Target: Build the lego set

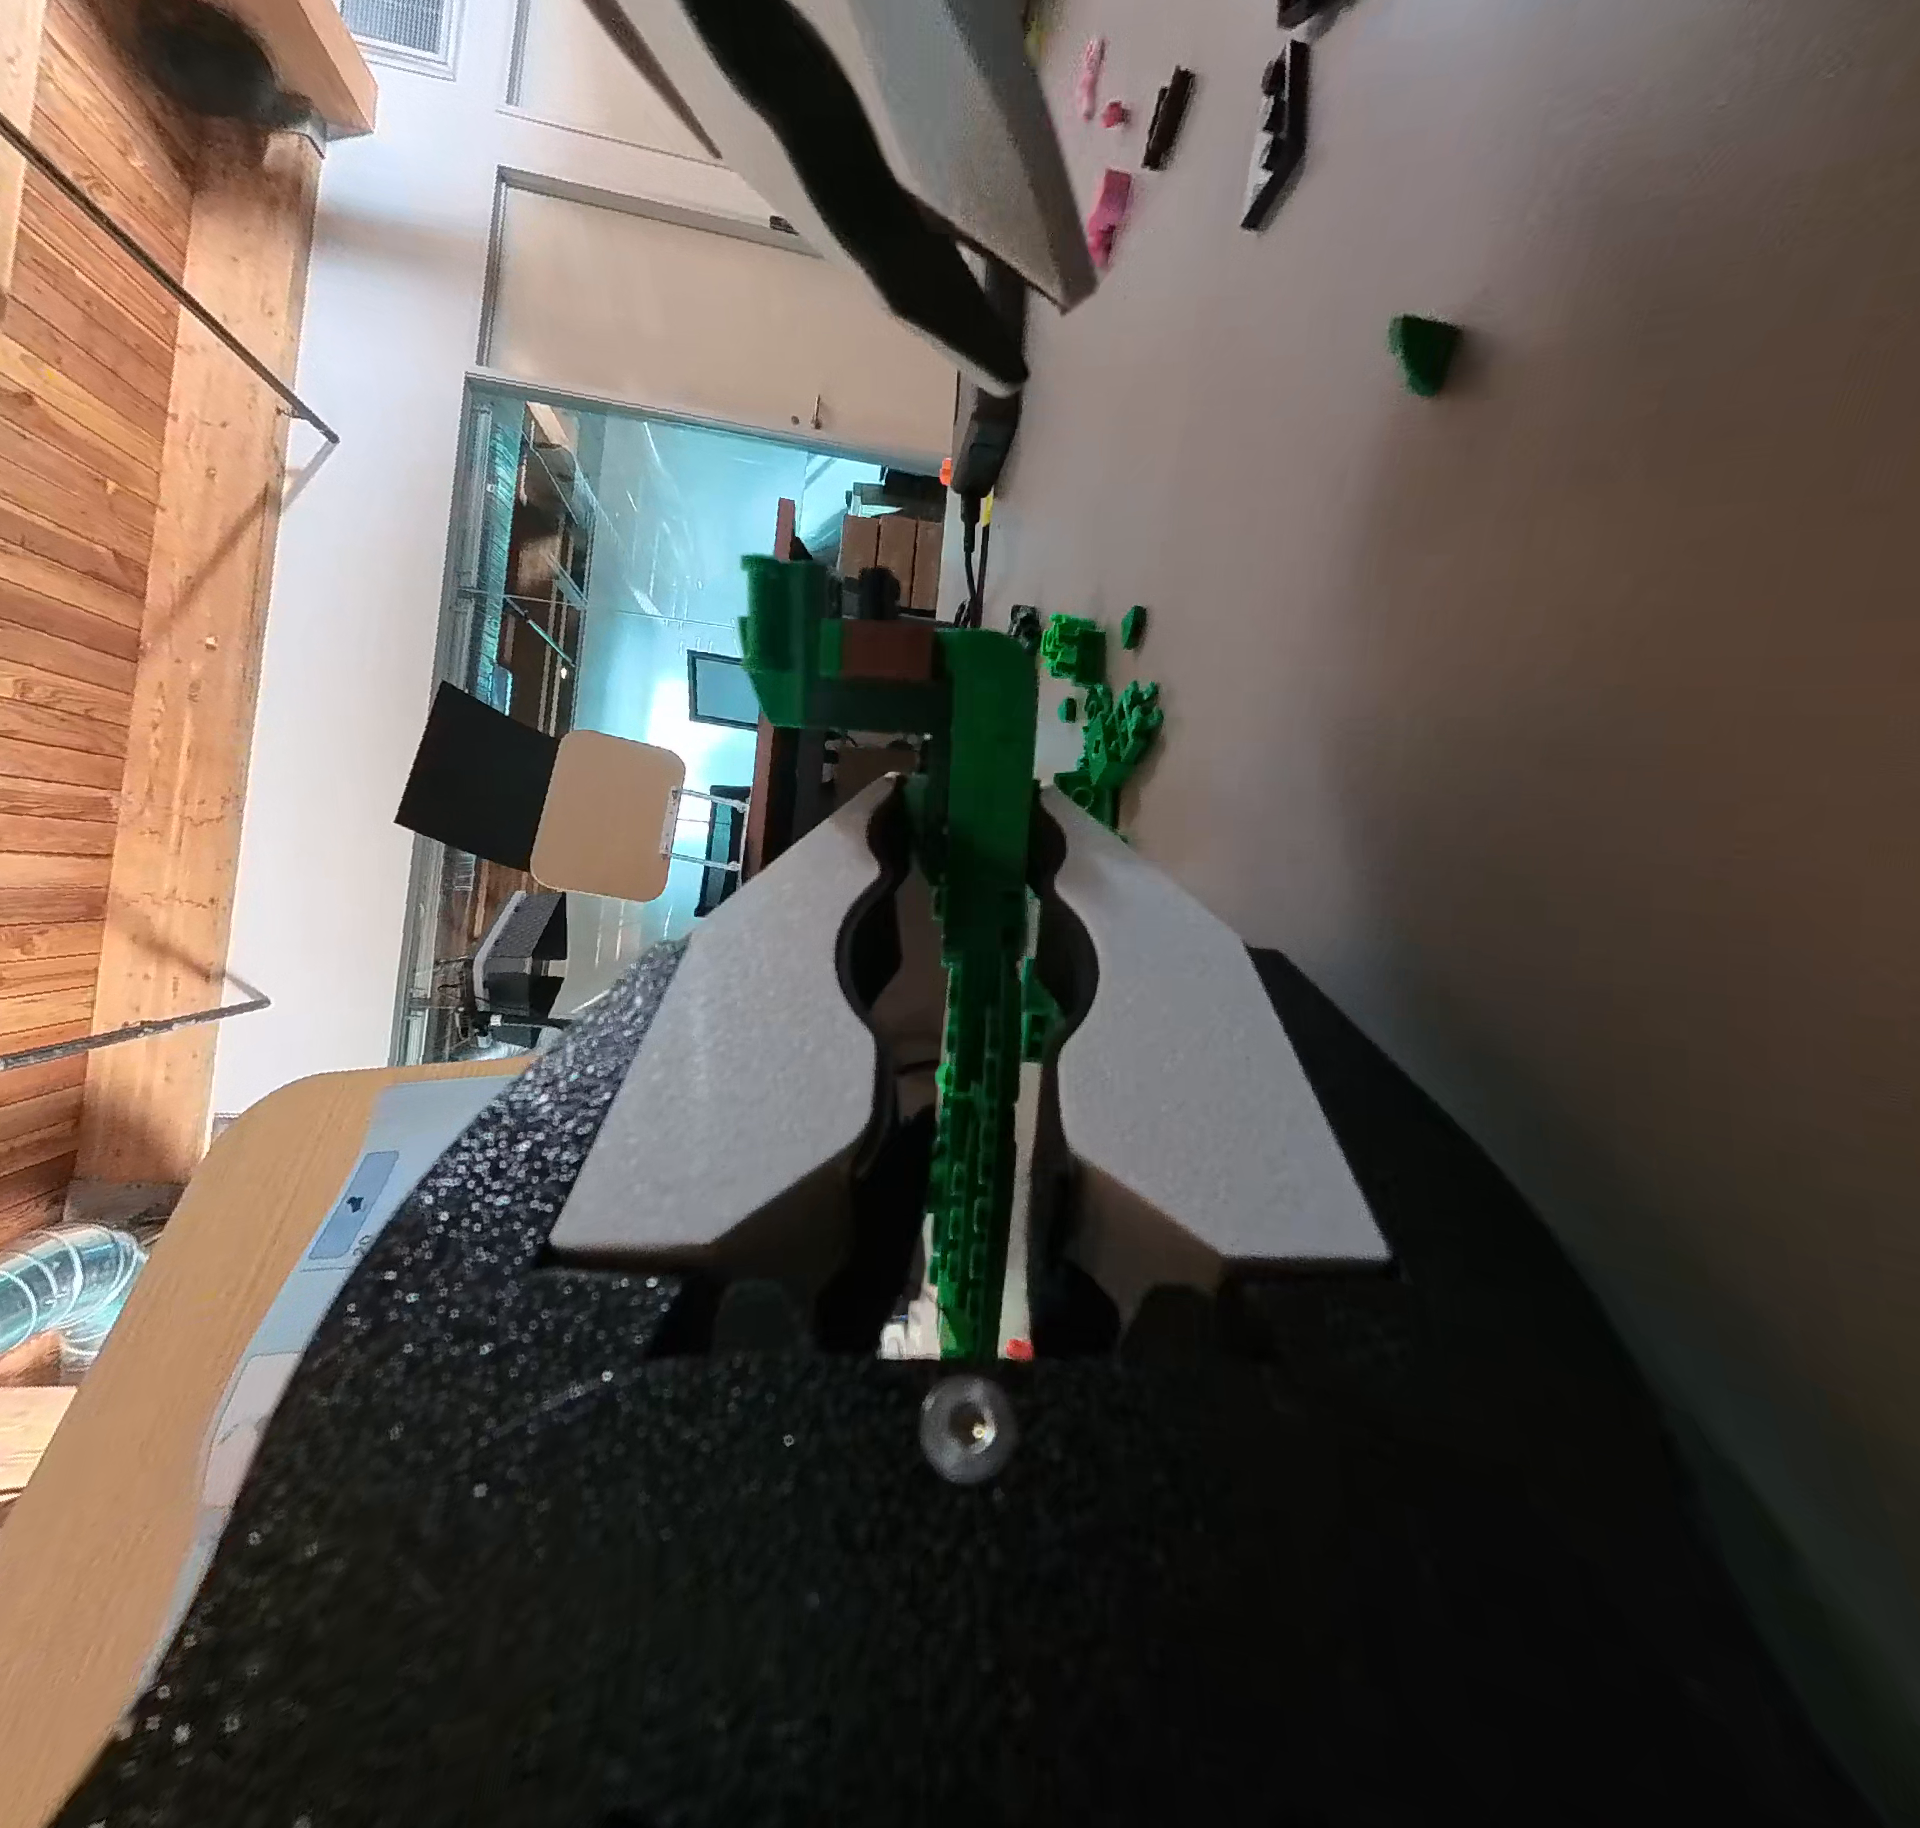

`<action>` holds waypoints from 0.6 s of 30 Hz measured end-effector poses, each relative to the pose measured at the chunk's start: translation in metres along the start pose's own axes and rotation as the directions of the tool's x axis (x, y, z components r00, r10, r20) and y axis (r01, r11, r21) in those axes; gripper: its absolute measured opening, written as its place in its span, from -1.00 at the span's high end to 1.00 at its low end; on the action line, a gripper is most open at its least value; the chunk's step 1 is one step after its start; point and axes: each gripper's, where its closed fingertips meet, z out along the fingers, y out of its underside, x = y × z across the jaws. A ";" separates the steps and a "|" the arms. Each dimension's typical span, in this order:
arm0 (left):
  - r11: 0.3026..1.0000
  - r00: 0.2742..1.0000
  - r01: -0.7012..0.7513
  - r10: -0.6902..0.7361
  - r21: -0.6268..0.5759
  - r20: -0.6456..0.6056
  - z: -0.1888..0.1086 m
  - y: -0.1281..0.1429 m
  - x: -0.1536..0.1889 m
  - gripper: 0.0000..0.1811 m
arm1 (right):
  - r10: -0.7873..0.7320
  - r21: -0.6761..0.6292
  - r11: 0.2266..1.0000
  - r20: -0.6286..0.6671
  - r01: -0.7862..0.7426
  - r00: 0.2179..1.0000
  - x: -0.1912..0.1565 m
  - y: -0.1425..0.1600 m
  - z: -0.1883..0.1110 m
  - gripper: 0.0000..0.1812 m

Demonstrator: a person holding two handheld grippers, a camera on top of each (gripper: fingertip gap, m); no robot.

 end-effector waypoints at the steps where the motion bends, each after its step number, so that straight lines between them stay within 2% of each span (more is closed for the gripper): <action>1: 1.000 1.000 0.006 -0.006 0.000 -0.004 0.000 0.000 0.000 0.79 | 0.033 0.008 0.999 0.028 -0.033 0.999 -0.002 -0.001 -0.001 0.77; 3: 1.000 1.000 0.022 -0.022 0.000 -0.008 0.000 0.001 0.000 0.80 | 0.065 -0.004 0.998 0.072 -0.065 0.995 -0.009 -0.001 -0.001 0.77; 8: 1.000 1.000 0.016 -0.016 -0.002 -0.005 0.000 0.001 0.000 0.79 | -0.020 -0.129 0.991 0.103 0.033 0.994 -0.023 0.017 0.012 0.76; 18: 1.000 1.000 0.002 -0.002 -0.006 -0.004 0.001 0.001 0.001 0.79 | 0.059 -0.143 0.989 0.164 -0.036 0.985 -0.030 0.023 0.026 0.90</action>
